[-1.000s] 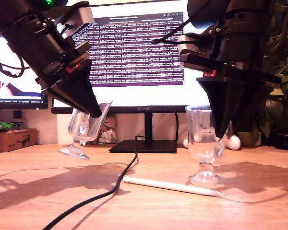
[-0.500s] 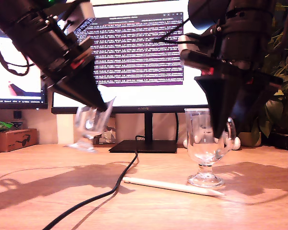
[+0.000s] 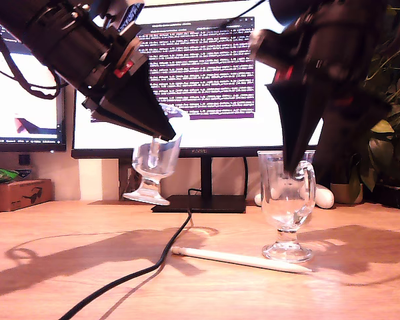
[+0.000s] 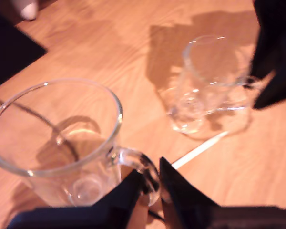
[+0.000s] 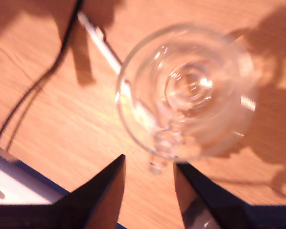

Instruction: Pick the small glass cups in front of you with each of your hands, and place them behind the white pen

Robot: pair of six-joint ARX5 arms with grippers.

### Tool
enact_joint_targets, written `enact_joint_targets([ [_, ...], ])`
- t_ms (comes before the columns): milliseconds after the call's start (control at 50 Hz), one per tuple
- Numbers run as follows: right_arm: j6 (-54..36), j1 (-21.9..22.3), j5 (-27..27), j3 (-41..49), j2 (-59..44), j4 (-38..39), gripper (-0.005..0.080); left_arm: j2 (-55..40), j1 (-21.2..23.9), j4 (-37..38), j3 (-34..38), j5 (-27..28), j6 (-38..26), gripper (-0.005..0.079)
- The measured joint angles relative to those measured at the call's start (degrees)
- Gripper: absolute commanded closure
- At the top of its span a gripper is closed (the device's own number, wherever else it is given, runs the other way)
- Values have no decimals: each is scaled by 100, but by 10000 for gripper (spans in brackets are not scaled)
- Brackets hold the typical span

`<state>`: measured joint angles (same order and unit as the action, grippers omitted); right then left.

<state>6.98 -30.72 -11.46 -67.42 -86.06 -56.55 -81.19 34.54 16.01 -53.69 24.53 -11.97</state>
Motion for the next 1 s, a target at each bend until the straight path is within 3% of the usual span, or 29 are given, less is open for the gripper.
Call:
enact_joint_targets([
  [340, -57, 424, 2, -11, 111, -179, 376, -48, 57, -188, 0, 240, -4, 763],
  [580, -85, 675, 2, -11, 299, -203, 334, -612, 61, -511, 0, 560, -236, 763],
  [1000, -238, 1355, 2, -15, 411, -402, 330, -922, 173, -1386, 0, 992, -302, 763],
])
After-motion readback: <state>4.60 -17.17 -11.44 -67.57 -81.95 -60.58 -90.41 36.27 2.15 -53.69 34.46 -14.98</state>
